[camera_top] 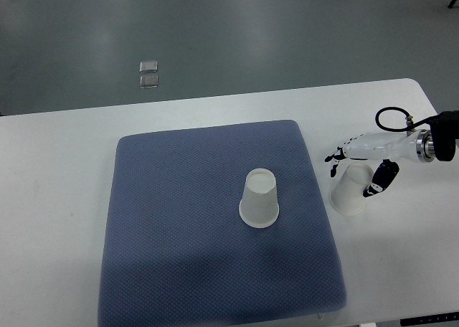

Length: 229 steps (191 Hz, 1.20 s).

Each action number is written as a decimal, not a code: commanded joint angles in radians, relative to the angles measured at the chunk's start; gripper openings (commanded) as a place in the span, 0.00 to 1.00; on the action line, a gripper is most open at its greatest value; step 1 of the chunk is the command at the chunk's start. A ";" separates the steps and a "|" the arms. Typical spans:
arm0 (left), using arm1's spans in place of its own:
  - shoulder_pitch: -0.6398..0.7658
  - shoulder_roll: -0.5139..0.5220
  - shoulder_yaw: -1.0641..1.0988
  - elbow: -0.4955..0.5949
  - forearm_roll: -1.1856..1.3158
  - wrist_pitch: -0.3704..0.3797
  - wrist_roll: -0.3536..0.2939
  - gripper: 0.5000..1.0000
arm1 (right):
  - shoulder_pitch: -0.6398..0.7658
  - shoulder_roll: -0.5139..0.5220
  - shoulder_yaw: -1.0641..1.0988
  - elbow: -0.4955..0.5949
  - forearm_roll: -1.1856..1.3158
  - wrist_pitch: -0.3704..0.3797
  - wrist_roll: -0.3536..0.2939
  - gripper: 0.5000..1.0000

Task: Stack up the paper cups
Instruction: 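Close the right hand fingers around the white cup, then lift the cup and carry it over the cup on the pad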

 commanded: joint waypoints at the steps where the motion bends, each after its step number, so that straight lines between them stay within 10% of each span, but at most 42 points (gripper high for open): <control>1: 0.000 0.000 0.000 0.000 0.001 0.000 0.000 1.00 | -0.016 0.015 0.000 -0.015 0.001 -0.028 0.000 0.83; 55: 0.000 0.000 0.000 0.000 0.001 0.000 0.000 1.00 | -0.038 0.023 0.000 -0.026 0.007 -0.040 0.002 0.79; 126: 0.000 0.000 0.000 0.000 0.001 0.000 0.000 1.00 | -0.044 0.034 0.000 -0.043 0.007 -0.034 0.002 0.34; 229: 0.000 0.000 0.000 0.000 0.000 0.000 0.000 1.00 | -0.027 0.020 0.008 -0.046 0.016 -0.027 0.000 0.33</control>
